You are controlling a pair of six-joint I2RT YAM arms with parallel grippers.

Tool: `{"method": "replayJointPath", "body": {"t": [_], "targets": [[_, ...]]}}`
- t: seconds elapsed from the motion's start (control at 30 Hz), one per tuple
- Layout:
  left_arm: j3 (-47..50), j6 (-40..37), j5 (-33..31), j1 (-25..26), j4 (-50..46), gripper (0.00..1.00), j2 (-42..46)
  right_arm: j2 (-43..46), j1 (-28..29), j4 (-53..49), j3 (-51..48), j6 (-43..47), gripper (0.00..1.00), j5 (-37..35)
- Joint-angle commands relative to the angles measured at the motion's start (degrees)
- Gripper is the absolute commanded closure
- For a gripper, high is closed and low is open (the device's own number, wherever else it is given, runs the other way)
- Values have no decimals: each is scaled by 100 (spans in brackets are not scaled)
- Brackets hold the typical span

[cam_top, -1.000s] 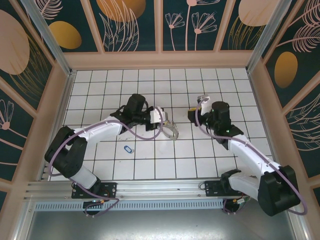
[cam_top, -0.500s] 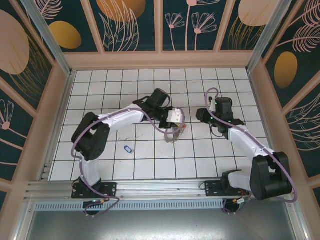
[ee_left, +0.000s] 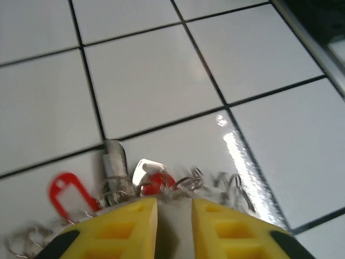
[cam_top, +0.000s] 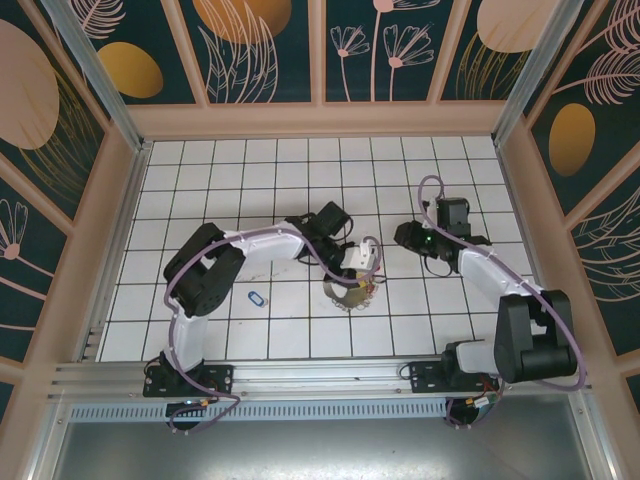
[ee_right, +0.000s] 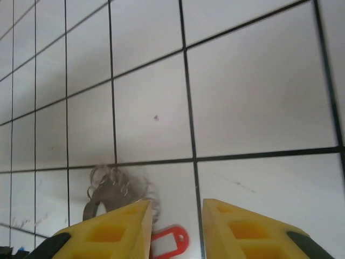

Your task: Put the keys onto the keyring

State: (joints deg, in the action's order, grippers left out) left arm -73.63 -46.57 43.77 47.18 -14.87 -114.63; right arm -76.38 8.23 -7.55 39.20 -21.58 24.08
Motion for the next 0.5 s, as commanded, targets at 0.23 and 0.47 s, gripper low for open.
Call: {"method": "replayJointPath", "body": {"t": [0.23, 0.47], "targets": [[2746, 3607, -668, -196, 4340, 68, 1979, -1087, 818, -186, 381, 405, 63, 234], [3534, 6438, -2294, -476, 5032, 64, 2376, -1755, 1168, -233, 960, 784, 63, 78]]}}
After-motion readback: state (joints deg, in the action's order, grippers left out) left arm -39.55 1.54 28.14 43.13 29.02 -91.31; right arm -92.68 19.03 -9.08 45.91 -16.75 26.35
